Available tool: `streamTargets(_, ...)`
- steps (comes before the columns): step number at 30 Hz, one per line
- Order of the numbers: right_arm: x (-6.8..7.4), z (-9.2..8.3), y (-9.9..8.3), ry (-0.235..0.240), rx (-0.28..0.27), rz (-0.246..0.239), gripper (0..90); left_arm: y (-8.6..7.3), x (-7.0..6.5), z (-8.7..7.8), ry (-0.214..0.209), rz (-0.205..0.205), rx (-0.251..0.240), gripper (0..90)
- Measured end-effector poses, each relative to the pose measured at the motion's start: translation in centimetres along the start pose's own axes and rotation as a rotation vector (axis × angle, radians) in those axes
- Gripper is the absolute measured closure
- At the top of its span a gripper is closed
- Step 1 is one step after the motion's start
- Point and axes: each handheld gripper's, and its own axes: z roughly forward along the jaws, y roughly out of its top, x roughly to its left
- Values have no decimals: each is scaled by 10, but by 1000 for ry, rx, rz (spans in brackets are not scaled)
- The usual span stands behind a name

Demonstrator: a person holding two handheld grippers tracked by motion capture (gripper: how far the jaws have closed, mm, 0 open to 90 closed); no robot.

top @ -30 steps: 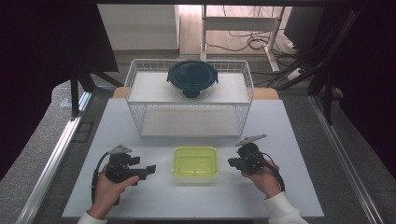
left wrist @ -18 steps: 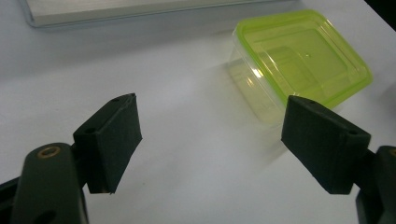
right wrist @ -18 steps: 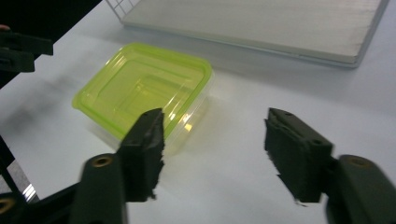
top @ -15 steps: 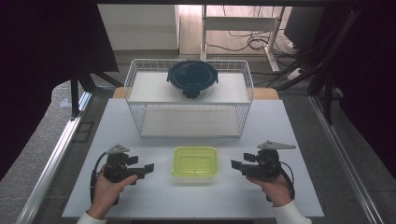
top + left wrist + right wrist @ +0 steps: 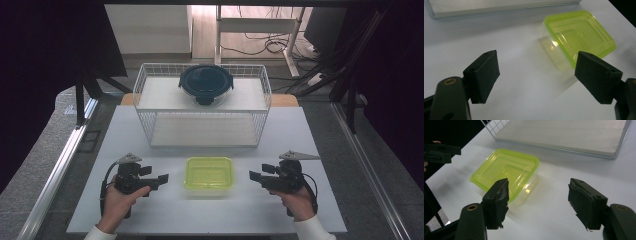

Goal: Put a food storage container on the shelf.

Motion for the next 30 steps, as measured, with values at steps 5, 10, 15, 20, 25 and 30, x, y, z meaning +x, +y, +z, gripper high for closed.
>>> streamTargets(5, -3, 5, 2, 26, 11, 26, 354, 3, -2, 4, -24, -13, 7, 196)
streamTargets(10, -3, 13, 2, 41, 28, 27, 368, 6, -4, 8, -33, -19, 7, 198)
streamTargets(15, -2, 15, 3, 53, 33, 28, 387, 11, -7, 10, -43, -28, 3, 211)
streamTargets(20, -5, 18, 4, 64, 36, 70, 403, 20, -10, 19, -73, -50, 7, 237)
streamTargets(25, -6, 33, 11, 73, 51, 95, 406, 32, -9, 29, -70, -75, 11, 237)
streamTargets(30, -2, 52, 18, 83, 81, 102, 410, 39, -9, 38, -96, -90, 30, 238)
